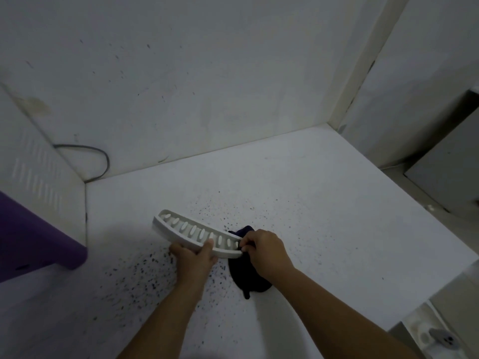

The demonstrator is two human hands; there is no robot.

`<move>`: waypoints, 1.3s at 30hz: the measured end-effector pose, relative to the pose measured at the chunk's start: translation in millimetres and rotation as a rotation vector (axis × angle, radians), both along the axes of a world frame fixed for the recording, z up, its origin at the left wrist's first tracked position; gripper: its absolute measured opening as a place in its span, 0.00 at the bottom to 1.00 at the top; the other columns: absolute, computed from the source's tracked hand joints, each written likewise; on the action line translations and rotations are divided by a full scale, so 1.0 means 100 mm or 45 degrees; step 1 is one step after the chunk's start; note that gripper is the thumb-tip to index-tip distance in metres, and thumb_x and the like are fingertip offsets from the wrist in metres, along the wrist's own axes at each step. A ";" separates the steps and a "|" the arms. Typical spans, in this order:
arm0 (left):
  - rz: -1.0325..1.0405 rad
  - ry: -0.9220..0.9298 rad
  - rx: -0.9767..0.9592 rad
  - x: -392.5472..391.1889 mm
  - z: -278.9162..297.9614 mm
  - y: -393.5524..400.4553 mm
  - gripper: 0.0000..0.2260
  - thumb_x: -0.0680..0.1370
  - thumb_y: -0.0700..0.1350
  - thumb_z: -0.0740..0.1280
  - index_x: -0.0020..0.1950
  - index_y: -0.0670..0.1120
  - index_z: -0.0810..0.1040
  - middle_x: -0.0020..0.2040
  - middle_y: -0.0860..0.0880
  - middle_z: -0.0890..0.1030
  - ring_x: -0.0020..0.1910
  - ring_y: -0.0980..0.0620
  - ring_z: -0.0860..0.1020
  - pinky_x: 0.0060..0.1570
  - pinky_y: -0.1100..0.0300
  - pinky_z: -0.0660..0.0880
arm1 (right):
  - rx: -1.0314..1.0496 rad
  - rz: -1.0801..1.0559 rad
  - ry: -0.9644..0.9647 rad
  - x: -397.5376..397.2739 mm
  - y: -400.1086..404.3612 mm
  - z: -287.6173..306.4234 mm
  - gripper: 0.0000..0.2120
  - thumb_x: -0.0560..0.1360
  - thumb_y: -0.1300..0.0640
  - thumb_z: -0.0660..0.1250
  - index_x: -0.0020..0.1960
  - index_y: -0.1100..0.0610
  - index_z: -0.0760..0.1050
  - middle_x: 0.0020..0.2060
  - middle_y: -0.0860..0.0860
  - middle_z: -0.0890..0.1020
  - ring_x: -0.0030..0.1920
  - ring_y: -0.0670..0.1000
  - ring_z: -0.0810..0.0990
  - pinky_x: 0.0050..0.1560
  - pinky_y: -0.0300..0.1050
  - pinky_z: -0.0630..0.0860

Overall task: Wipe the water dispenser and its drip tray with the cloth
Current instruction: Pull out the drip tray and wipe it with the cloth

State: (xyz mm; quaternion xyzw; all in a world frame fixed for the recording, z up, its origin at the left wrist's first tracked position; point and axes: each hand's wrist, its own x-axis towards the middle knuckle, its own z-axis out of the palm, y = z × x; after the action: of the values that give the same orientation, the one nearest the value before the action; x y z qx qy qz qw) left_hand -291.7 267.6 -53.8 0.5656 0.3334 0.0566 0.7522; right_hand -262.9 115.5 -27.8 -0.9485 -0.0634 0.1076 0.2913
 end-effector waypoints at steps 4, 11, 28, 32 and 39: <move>-0.012 -0.005 -0.002 0.00 0.00 0.02 0.24 0.75 0.37 0.69 0.61 0.51 0.58 0.61 0.44 0.70 0.57 0.45 0.77 0.47 0.55 0.78 | 0.092 -0.168 -0.038 0.02 0.07 0.02 0.07 0.75 0.61 0.66 0.46 0.55 0.82 0.44 0.49 0.84 0.40 0.44 0.74 0.42 0.33 0.67; -0.103 -0.064 0.134 0.05 0.04 0.00 0.22 0.75 0.38 0.69 0.59 0.50 0.59 0.56 0.47 0.72 0.48 0.55 0.77 0.40 0.59 0.78 | 0.043 -0.128 0.040 0.05 0.03 0.04 0.08 0.75 0.62 0.64 0.44 0.54 0.81 0.40 0.46 0.82 0.38 0.43 0.74 0.32 0.24 0.65; 0.008 0.007 -0.143 -0.03 -0.04 0.04 0.27 0.75 0.35 0.68 0.67 0.48 0.58 0.64 0.42 0.71 0.59 0.43 0.76 0.47 0.53 0.78 | 0.152 -0.017 -0.222 -0.08 0.15 0.04 0.08 0.77 0.60 0.64 0.51 0.56 0.82 0.47 0.50 0.82 0.48 0.47 0.77 0.48 0.32 0.71; -0.025 -0.005 -0.086 -0.01 -0.01 0.03 0.26 0.75 0.35 0.69 0.66 0.47 0.59 0.63 0.42 0.72 0.58 0.44 0.77 0.45 0.55 0.79 | -0.074 0.110 -0.243 0.05 0.16 0.01 0.09 0.78 0.61 0.62 0.53 0.58 0.80 0.50 0.54 0.80 0.51 0.51 0.76 0.46 0.35 0.66; 0.012 0.028 -0.111 -0.02 -0.04 0.05 0.25 0.75 0.35 0.69 0.65 0.46 0.59 0.63 0.40 0.72 0.58 0.42 0.77 0.46 0.53 0.79 | -0.124 0.303 -0.303 -0.01 0.13 -0.02 0.09 0.77 0.62 0.62 0.53 0.56 0.79 0.51 0.52 0.80 0.52 0.51 0.74 0.48 0.39 0.69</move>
State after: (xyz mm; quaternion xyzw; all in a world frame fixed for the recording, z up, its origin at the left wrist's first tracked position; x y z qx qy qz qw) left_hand -293.7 272.1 -58.2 0.5312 0.3464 0.0394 0.7722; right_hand -263.5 128.9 -29.7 -0.9533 -0.2042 0.0311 0.2204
